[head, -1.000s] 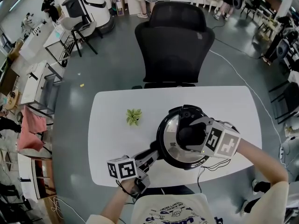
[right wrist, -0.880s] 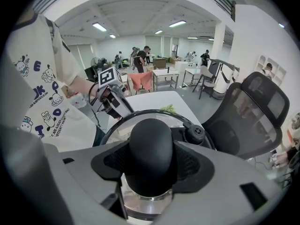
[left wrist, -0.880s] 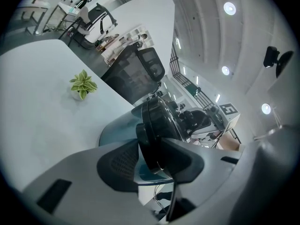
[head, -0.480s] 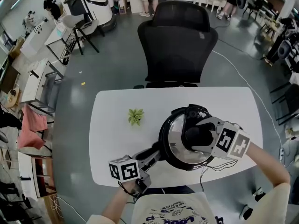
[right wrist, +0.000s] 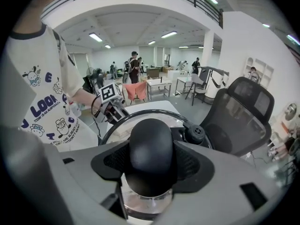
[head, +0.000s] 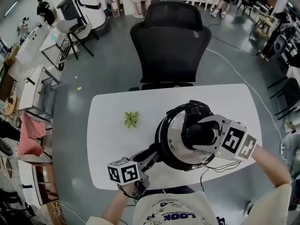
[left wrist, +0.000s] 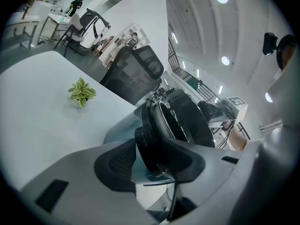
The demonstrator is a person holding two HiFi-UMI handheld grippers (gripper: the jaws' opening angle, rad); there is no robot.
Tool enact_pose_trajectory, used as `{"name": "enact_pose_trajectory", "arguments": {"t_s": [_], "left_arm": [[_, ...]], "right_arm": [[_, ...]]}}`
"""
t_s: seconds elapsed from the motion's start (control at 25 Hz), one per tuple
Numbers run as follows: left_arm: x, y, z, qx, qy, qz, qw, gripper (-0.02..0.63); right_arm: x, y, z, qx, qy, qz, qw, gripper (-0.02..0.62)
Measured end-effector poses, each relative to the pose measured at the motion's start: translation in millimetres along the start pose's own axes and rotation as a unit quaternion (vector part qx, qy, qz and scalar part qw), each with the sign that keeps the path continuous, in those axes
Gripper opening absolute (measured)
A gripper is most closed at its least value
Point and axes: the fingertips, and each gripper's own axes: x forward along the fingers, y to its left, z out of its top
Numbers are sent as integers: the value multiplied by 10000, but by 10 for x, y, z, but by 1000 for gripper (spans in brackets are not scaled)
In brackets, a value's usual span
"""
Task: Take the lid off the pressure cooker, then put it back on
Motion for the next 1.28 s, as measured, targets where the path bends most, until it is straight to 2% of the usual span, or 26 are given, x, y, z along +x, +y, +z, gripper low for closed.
{"name": "enact_pose_trajectory", "arguments": {"t_s": [0.2,0.4,0.72,0.92,1.04,1.28], "left_arm": [[22,13,-13,24,39,270,9996,175],[-7,25,-16,106,25,503,9987,178],[-37,18,-11,306,-71,1084,9936,213],[-55,55,-14,283,-201,1434,9891,229],[-65,67,8,285,-316,1702,9845,233],[-55,54,58,662,-312,2307,9703,233]], "right_arm": [[-293,-255,-139,394,-188,-592,9973,293],[-669,-483,-370,904,-343,-1220,9878,293],[-1208,-658,-954,1754,-381,-1986,9635,293],[-1402,-652,-1406,2213,-257,-2341,9463,293],[-1481,-629,-1685,2529,-224,-2489,9347,293],[-1537,-555,-2180,2994,-81,-2713,9147,293]]}}
